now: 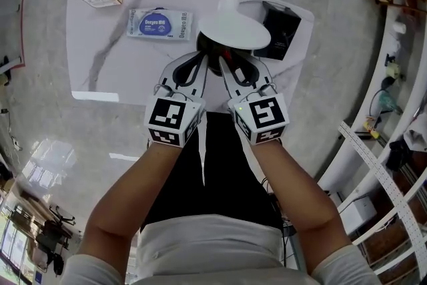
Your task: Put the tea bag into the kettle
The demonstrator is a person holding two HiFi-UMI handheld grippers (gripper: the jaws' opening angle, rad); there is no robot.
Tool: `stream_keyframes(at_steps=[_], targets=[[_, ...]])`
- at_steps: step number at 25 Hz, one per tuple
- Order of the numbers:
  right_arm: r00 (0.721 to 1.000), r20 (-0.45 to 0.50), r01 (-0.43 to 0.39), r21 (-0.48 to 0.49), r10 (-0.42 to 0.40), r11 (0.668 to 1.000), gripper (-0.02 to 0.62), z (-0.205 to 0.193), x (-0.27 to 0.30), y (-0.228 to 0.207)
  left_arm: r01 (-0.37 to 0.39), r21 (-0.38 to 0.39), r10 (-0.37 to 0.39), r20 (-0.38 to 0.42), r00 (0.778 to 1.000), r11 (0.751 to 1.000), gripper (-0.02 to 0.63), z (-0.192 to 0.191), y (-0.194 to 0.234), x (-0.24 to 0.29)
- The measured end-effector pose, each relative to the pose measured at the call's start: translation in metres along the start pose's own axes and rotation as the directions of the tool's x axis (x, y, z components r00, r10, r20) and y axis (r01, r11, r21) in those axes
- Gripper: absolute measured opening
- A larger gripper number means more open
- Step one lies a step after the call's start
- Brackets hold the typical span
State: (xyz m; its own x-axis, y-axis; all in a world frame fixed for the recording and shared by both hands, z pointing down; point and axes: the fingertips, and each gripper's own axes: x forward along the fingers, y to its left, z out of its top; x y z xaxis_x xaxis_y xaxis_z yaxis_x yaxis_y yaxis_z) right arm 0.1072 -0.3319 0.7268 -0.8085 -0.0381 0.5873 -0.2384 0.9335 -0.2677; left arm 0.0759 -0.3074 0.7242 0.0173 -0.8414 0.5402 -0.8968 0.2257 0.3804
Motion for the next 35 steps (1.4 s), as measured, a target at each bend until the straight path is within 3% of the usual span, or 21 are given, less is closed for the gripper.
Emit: stream_keyframes(at_steps=[8, 15, 18, 27, 35], targets=[[1.000, -0.003, 0.007, 0.003, -0.007, 1.000, 0.063, -0.001, 0.003, -0.002, 0.021, 0.008, -0.021, -0.005, 1.000, 1.000, 0.008, -0.003, -0.002, 0.002], [0.999, -0.018, 0.026, -0.004, -0.026, 1.000, 0.184, -0.005, 0.001, -0.003, 0.015, -0.003, -0.015, 0.004, 1.000, 1.000, 0.008, 0.000, -0.001, -0.002], [0.999, -0.018, 0.029, -0.010, -0.029, 1.000, 0.184, -0.003, -0.001, -0.003, 0.011, -0.011, -0.011, 0.008, 1.000, 1.000, 0.008, 0.003, -0.001, -0.004], [0.997, 0.054, 0.058, -0.029, -0.056, 0.998, 0.181, 0.029, -0.034, 0.008, 0.020, 0.060, -0.023, 0.050, 0.998, 0.998, 0.008, 0.034, -0.017, -0.017], [0.987, 0.148, 0.063, -0.034, -0.057, 0.997, 0.063, 0.084, -0.072, 0.020, 0.045, 0.142, -0.060, 0.106, 0.993, 0.989, 0.008, 0.090, -0.047, -0.039]])
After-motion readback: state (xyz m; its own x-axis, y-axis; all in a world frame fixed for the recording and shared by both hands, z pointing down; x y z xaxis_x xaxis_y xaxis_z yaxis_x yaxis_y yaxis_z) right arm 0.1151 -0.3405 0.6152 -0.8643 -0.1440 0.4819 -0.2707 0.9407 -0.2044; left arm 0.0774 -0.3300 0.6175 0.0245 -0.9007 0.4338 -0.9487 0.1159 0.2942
